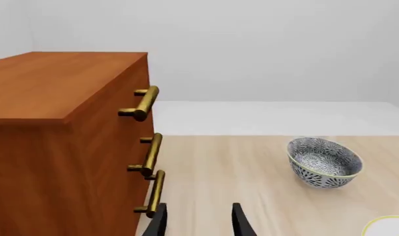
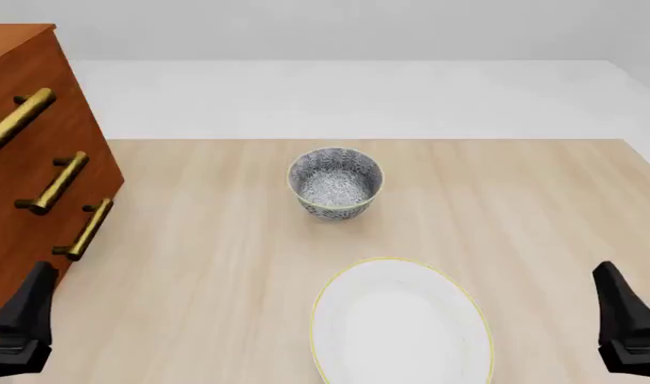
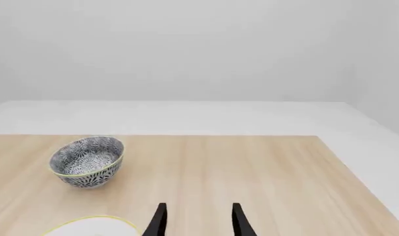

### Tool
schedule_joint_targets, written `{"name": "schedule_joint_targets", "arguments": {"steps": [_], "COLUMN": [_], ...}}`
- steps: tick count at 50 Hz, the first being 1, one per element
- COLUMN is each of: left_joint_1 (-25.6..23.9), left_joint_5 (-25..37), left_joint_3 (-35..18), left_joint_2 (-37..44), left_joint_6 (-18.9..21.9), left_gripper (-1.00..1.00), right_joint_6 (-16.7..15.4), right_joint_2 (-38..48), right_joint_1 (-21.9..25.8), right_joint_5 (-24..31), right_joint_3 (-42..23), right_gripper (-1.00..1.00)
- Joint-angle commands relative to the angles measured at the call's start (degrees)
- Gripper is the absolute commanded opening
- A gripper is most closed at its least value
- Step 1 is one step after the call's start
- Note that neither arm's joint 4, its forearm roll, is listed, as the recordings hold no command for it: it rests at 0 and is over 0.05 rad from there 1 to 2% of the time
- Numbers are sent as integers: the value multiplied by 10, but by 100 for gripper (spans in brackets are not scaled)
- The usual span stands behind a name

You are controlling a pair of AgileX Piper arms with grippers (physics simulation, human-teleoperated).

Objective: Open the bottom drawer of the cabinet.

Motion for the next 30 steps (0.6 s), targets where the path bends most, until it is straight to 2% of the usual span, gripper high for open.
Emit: {"name": "schedule_joint_targets", "arguments": {"steps": [1, 5, 10, 15, 24, 25, 30], "left_joint_1": [5, 4, -4, -7, -10, -10, -13], "left_joint_5": [-13, -23, -53, -111, -209, -204, -251], "left_joint_3": [0, 0, 1, 2, 2, 1, 2], "left_joint_2": [13, 29, 78, 171, 308, 298, 366], "left_joint_6": [13, 16, 25, 63, 101, 99, 126], "left_gripper": [100, 100, 100, 100, 100, 100, 100], "right_joint_6": [4, 4, 3, 8, 11, 11, 13], "right_joint_2": [14, 37, 40, 35, 13, 11, 3], "right_joint_1": [7, 13, 25, 31, 31, 31, 31], "right_joint_5": [-15, -38, -41, -37, -17, -16, -8], "right_joint_3": [-2, 0, 1, 2, 1, 1, 1], "right_gripper": [100, 100, 100, 100, 100, 100, 100]}}
